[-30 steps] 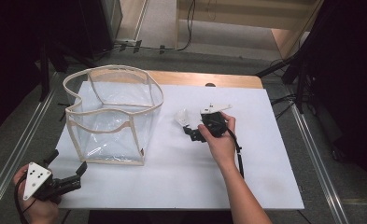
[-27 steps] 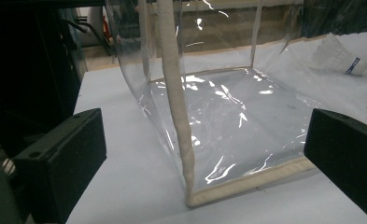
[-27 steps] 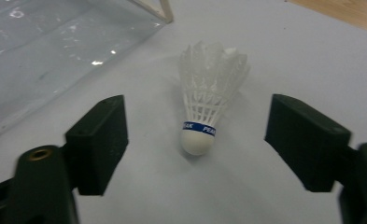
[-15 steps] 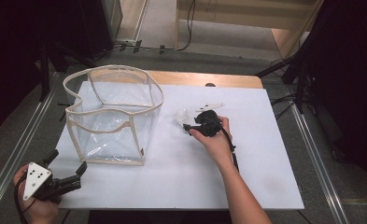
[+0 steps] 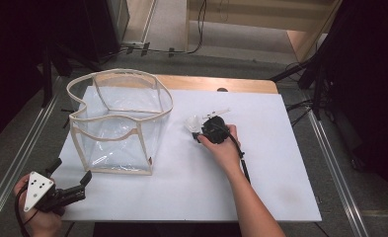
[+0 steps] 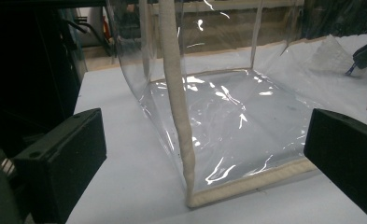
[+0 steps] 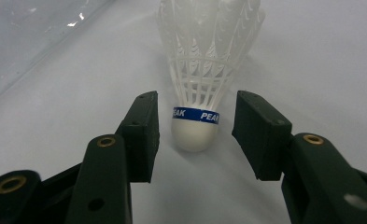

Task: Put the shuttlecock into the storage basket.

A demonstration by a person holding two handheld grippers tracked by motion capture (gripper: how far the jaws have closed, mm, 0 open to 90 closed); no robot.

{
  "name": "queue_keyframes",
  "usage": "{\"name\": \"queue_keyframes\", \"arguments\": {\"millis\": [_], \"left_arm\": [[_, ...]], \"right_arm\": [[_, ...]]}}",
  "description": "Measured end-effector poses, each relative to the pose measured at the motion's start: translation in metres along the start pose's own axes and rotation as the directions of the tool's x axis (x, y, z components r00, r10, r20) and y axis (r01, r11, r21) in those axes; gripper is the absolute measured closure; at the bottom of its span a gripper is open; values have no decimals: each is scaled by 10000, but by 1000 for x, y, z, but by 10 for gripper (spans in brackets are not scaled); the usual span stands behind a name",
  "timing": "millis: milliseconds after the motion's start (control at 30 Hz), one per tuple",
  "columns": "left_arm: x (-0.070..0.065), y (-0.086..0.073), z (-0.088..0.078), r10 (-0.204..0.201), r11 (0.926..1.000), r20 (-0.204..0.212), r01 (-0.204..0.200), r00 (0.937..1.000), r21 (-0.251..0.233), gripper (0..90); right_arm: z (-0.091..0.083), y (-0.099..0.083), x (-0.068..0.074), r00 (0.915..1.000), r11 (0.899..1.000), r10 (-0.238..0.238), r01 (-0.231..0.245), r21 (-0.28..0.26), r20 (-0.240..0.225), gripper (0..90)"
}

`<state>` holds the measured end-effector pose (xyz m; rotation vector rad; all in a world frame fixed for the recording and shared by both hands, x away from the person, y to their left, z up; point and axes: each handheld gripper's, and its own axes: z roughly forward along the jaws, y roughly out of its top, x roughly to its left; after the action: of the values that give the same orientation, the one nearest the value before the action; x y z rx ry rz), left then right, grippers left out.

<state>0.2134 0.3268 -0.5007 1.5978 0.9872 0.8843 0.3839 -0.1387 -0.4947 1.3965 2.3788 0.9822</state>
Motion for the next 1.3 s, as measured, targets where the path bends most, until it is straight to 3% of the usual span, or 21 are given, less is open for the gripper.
{"name": "queue_keyframes", "arguments": {"millis": [300, 467, 667, 1300], "left_arm": [[0, 0, 0, 5, 10000, 9, -5, 10000, 0, 0], [0, 0, 0, -6, 10000, 17, 6, 10000, 2, 0], [0, 0, 0, -11, 10000, 20, 11, 10000, -11, 0], [0, 0, 0, 25, 10000, 37, -25, 10000, -5, 0]], "right_arm": [[10, -2, 3, 10000, 9997, -37, 38, 251, -13, 543], [12, -2, 1, 9997, 9996, 196, -198, 178, 115, 624], [11, -3, 1, 9999, 9999, 119, -120, 80, 119, 628], [-12, 3, 2, 9998, 9983, -19, 7, -585, -201, 629]]}}
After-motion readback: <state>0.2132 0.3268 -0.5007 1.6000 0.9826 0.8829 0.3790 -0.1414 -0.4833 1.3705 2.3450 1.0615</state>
